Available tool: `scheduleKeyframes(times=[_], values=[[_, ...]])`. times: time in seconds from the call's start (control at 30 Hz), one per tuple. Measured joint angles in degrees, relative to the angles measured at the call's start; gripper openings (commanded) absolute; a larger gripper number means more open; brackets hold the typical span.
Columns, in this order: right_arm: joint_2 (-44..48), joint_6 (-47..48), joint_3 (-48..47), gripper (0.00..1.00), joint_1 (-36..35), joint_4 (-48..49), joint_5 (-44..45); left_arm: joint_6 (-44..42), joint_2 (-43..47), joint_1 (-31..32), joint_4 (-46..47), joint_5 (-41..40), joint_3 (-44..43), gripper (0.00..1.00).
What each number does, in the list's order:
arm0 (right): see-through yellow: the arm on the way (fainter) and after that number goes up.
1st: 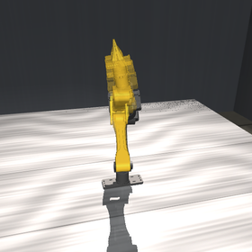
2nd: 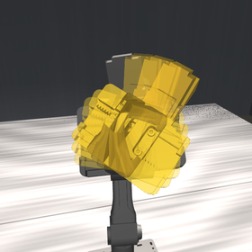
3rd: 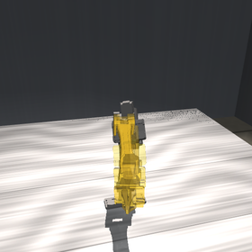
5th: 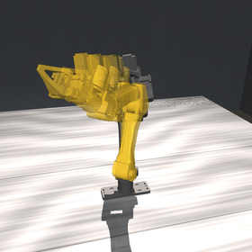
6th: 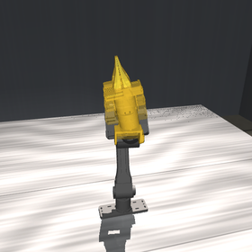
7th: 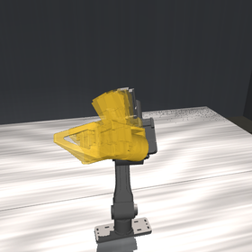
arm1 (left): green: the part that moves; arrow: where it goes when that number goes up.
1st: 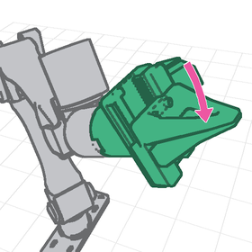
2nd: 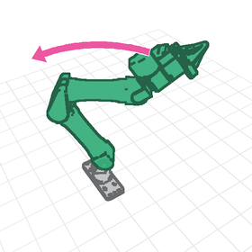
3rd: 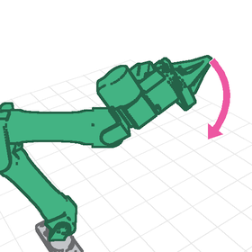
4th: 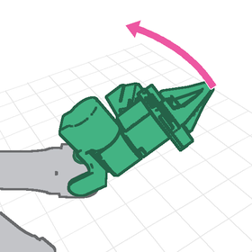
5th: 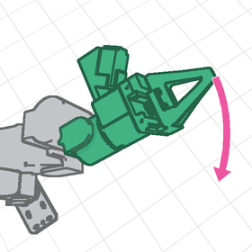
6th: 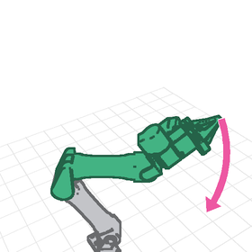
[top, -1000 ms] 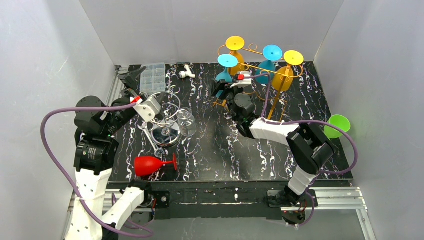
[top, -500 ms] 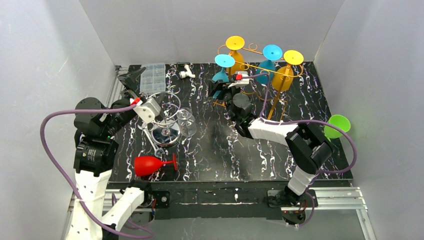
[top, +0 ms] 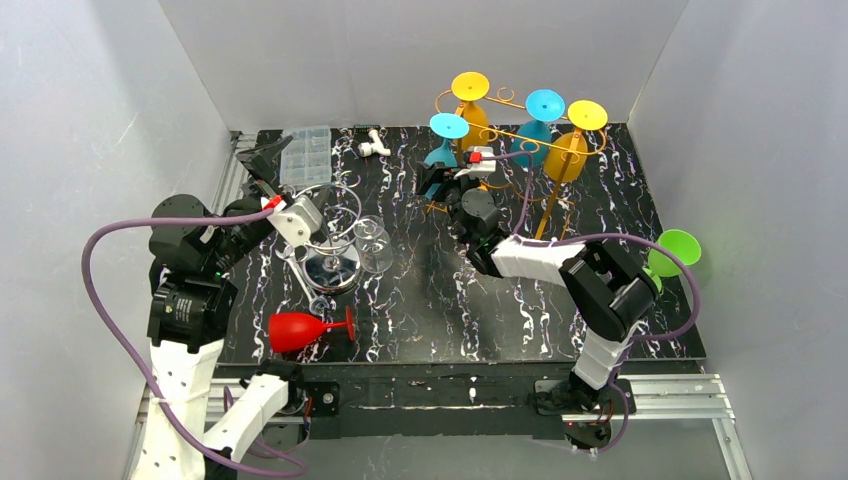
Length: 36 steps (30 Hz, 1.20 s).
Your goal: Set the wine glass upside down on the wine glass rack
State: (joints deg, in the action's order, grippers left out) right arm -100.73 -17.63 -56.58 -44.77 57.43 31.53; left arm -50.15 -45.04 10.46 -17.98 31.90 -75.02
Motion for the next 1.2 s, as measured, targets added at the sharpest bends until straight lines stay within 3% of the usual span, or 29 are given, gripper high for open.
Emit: scheduleKeyframes(times=[0.83,0.93,1.0,1.2], values=[[-0.70,-2.32,0.00,0.80,1.77,1.46,0.00,-0.48,0.02,0.00,-0.33,-0.02,0.44,0.98],[-0.79,-2.73,0.00,0.86,1.77,1.46,0.04,-0.66,0.13,0.00,-0.33,-0.02,0.44,0.98],[-0.81,-2.97,0.00,0.97,1.77,1.44,0.17,-0.72,0.22,0.00,-0.31,-0.02,0.44,0.98],[-0.52,-3.39,0.00,0.98,1.90,0.37,0.24,-0.90,0.22,0.00,-0.35,-0.04,0.44,0.98]])
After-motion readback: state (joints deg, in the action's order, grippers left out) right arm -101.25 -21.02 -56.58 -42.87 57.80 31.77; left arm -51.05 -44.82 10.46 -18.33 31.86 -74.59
